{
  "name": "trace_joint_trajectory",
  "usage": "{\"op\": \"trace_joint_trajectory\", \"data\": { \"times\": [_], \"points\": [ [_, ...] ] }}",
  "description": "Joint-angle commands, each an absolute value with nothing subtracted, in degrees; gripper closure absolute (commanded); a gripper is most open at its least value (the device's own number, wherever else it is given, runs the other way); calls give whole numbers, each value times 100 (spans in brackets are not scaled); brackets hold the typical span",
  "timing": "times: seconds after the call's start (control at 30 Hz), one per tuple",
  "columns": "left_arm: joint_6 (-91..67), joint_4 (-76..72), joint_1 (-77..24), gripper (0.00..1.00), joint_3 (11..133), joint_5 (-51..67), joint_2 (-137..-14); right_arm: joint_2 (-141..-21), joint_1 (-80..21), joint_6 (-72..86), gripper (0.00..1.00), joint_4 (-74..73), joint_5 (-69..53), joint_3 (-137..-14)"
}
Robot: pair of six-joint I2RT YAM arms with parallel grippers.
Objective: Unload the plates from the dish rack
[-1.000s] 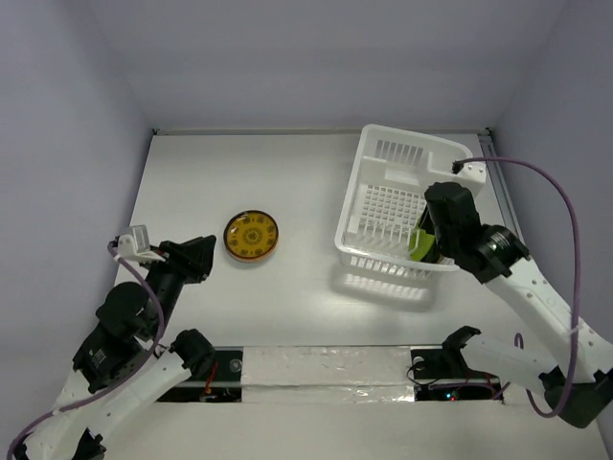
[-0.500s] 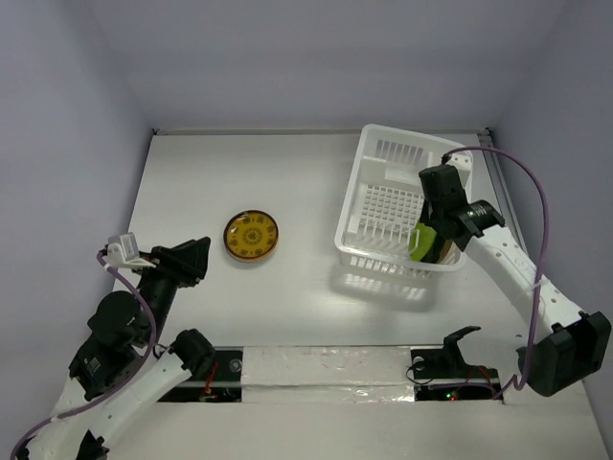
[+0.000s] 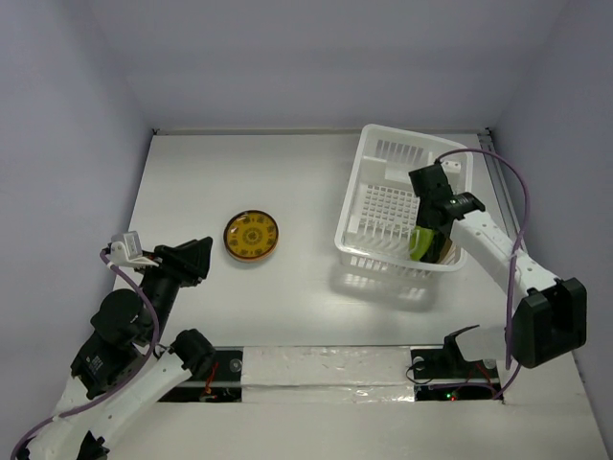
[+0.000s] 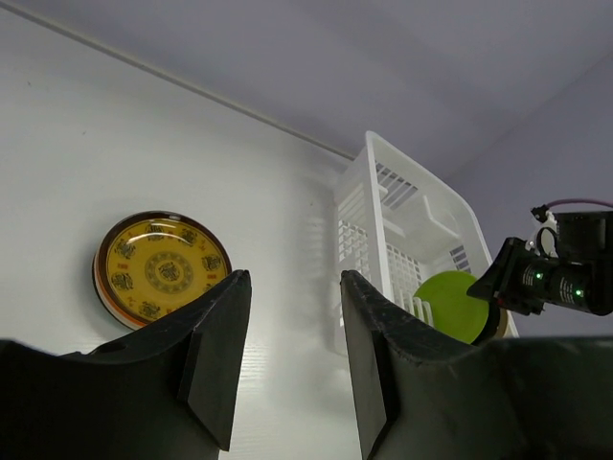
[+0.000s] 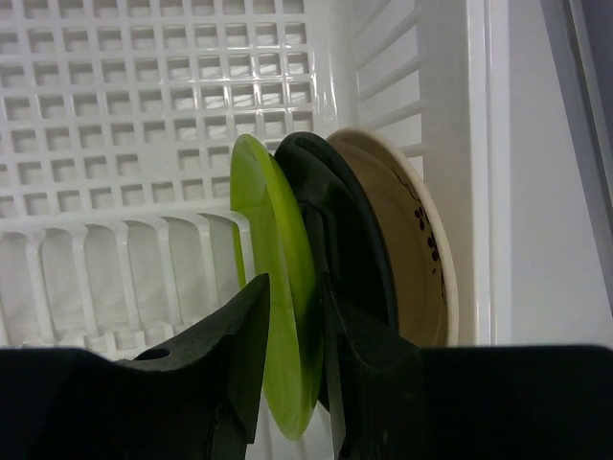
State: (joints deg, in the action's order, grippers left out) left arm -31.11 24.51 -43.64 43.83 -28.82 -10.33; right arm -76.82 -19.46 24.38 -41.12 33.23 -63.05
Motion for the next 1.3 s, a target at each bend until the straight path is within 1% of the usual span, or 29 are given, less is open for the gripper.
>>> {"op": "trace_joint_trajectory", "data": {
  "times": [0.0, 0.03, 0.13, 0.2, 0.27, 0.43, 0.57, 0.83, 1.07, 1.27],
  "points": [
    [-3067, 2276, -4333, 61, 4368, -2821, -993, -7778, -1898, 2488, 66, -3990, 3463, -6486],
    [-3067, 2268, -4333, 61, 4368, -2821, -984, -7804, -1898, 2470, 67, -3973, 3445, -6495],
    [-3059, 2267, -4333, 61, 4359, -2821, -967, -7927, -1898, 2443, 78, -3981, 3489, -6556],
    [-3059, 2268, -4333, 61, 4359, -2821, -967, -7937, -1898, 2417, 87, -4121, 3611, -6627],
    [-3059, 2250, -4333, 61, 4359, -2804, -967, -7823, -1898, 2303, 91, -4192, 3647, -6723],
    [-3032, 2224, -4280, 61, 4359, -2742, -1002, -7576, -1898, 2005, 92, -4403, 3709, -6873],
    [-3015, 2197, -4228, 61, 4342, -2690, -1011, -7576, -2013, 1723, 100, -4473, 3946, -6943],
    [-3023, 2197, -4228, 61, 4342, -2698, -1019, -7629, -2451, 1415, 100, -4360, 4772, -7092],
    [-3023, 2197, -4228, 61, 4342, -2689, -1055, -7146, -2558, 1450, 100, -4289, 4807, -7461],
    [-3006, 2180, -4175, 61, 4342, -2672, -1063, -6882, -3093, 1670, 100, -4438, 4878, -7936]
  ]
}}
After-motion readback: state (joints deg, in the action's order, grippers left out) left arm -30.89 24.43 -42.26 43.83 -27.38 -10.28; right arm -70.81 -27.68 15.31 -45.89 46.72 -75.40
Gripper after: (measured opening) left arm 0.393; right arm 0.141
